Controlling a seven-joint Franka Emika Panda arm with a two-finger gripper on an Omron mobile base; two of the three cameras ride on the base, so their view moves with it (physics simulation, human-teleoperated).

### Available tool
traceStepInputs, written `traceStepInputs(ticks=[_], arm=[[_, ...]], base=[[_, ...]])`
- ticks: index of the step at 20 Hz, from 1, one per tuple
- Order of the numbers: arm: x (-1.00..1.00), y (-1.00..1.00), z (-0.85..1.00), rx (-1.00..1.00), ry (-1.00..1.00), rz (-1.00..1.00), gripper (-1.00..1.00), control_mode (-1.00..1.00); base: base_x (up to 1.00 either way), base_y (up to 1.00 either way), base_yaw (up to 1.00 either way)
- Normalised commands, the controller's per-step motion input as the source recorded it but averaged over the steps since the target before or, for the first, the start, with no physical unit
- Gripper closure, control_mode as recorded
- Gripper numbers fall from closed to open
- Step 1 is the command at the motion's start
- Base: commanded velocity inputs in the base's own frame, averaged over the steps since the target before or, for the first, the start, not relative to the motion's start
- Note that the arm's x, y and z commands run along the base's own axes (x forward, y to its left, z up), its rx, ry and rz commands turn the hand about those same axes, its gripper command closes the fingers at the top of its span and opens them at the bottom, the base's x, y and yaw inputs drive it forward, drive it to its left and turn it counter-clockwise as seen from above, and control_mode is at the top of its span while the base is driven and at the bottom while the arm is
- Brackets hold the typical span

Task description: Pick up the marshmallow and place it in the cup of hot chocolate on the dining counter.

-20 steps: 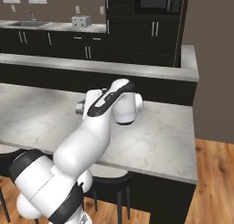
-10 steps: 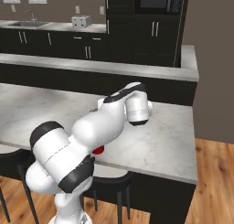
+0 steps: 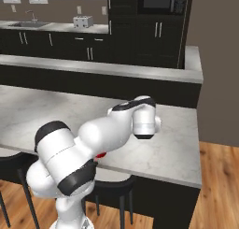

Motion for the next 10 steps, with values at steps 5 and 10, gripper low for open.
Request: traceStepInputs(ticks=[5, 10], arm=[[-0.01, 0.0, -0.1, 0.0, 0.09, -0.17, 1.0, -1.0], [-0.01, 0.01, -0.01, 0.0, 0.11, -0.02, 1.0, -1.0]], base=[[0.0, 0.0, 0.0], [0.0, 0.0, 0.0]])
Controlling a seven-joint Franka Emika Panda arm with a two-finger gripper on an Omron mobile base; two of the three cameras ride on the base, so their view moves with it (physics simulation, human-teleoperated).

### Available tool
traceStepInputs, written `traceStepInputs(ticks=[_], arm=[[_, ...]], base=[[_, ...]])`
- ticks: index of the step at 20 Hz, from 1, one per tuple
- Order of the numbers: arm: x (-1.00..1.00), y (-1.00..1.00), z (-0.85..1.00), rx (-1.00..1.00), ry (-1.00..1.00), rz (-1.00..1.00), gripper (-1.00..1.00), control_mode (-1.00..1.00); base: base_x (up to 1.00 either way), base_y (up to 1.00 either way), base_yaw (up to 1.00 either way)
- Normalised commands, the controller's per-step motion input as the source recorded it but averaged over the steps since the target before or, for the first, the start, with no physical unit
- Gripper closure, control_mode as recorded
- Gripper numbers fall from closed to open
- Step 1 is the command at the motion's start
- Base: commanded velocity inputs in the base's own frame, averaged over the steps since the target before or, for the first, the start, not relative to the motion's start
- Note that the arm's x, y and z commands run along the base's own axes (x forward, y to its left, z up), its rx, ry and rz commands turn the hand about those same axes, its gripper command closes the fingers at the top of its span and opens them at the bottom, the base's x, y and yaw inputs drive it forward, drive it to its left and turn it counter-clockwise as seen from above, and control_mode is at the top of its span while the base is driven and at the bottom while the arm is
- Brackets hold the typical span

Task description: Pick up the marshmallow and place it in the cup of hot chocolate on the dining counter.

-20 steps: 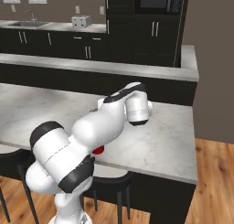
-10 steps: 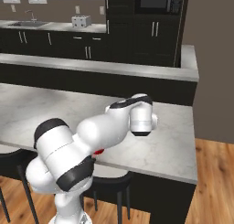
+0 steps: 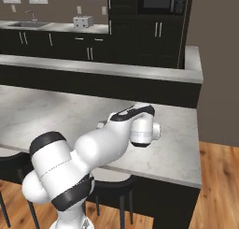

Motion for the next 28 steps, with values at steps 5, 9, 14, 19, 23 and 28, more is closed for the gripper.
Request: traceStepInputs(ticks=[5, 9, 14, 19, 23, 28], arm=[[-0.02, 0.1, -0.03, 0.0, 0.06, 0.0, 1.0, -1.0], [-0.12, 0.12, -0.2, -0.01, 0.02, 0.0, 1.0, -1.0], [-0.08, 0.03, -0.17, -0.03, 0.0, 0.0, 1.0, -1.0], [-0.02, 0.08, -0.1, -0.04, 0.0, 0.0, 1.0, -1.0], [0.0, 0.2, -0.04, -0.07, -0.02, 0.0, 1.0, -1.0], [0.0, 0.2, -0.02, -0.06, -0.02, 0.0, 1.0, -1.0]], base=[[0.0, 0.0, 0.0], [0.0, 0.0, 0.0], [0.0, 0.0, 0.0], [0.0, 0.0, 0.0], [0.0, 0.0, 0.0], [0.0, 0.0, 0.0]])
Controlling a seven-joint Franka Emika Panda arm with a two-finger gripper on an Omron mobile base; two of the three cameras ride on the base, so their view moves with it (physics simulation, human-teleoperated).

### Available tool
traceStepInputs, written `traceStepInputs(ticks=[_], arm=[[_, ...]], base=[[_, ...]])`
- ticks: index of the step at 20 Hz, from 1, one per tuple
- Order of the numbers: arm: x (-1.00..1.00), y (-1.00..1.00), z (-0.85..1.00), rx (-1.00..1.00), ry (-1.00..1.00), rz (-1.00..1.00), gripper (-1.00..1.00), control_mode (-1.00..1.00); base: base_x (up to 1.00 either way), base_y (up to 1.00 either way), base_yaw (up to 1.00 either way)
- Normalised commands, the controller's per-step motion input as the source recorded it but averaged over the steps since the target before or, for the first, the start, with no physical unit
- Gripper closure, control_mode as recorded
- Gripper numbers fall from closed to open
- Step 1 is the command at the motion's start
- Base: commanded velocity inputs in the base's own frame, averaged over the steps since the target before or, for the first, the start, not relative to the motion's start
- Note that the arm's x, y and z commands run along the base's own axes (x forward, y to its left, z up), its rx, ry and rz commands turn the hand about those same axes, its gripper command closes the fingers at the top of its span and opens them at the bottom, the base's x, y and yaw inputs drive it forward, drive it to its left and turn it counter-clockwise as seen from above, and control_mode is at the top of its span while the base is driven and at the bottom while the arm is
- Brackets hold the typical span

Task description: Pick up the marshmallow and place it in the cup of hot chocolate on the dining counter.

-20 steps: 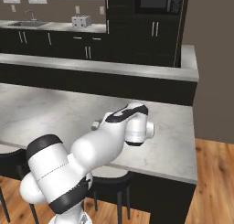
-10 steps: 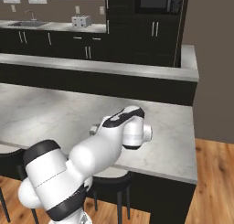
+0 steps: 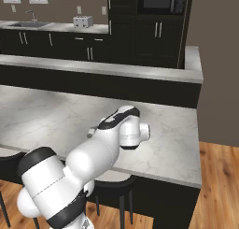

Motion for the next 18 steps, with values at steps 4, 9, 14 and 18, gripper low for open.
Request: traceStepInputs(ticks=[4, 9, 14, 18], arm=[[0.03, 0.02, -0.2, -0.01, 0.01, 0.0, 1.0, -1.0], [0.02, 0.0, -0.14, 0.0, 0.0, 0.0, 1.0, -1.0], [0.15, 0.0, -0.05, 0.0, 0.0, 0.0, 1.0, -1.0], [0.18, 0.0, -0.06, 0.0, 0.0, 0.0, 1.0, -1.0]], base=[[0.0, 0.0, 0.0], [0.0, 0.0, 0.0], [0.0, 0.0, 0.0], [0.0, 0.0, 0.0]])
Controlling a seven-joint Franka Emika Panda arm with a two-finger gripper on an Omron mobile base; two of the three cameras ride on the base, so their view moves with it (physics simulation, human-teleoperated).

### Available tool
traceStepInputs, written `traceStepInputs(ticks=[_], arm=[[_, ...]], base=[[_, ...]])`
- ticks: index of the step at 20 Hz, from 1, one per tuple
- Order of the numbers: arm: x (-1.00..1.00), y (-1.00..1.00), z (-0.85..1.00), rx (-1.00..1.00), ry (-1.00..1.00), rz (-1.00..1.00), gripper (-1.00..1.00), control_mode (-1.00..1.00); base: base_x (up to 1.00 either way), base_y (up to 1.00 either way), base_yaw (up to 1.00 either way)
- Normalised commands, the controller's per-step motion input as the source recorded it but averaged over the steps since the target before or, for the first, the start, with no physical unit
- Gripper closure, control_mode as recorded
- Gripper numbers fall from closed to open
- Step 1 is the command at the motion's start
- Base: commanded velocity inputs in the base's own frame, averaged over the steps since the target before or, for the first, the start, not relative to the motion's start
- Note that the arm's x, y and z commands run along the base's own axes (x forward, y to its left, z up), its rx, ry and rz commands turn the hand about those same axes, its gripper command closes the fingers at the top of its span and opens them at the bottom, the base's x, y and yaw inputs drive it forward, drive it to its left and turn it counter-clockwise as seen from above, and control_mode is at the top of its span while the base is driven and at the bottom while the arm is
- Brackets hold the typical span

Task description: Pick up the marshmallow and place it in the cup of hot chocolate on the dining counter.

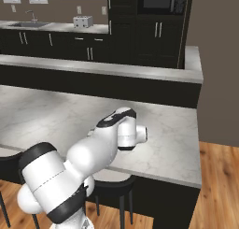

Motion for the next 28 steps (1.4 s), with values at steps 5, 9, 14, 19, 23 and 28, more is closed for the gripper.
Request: traceStepInputs(ticks=[5, 9, 14, 19, 23, 28], arm=[[0.14, -0.01, -0.18, 0.0, 0.04, 0.0, 1.0, -1.0], [0.28, 0.0, -0.21, 0.0, 0.1, 0.0, 1.0, -1.0], [0.28, 0.0, -0.03, 0.0, 0.02, 0.0, 1.0, -1.0], [0.22, -0.07, -0.01, 0.0, 0.01, 0.0, 1.0, -1.0], [0.08, -0.14, -0.14, 0.0, 0.01, 0.03, 1.0, -1.0], [0.09, -0.08, -0.17, 0.0, 0.0, 0.02, 1.0, -1.0]], base=[[0.0, 0.0, 0.0], [0.0, 0.0, 0.0], [0.0, 0.0, 0.0], [0.0, 0.0, 0.0], [0.0, 0.0, 0.0], [0.0, 0.0, 0.0]])
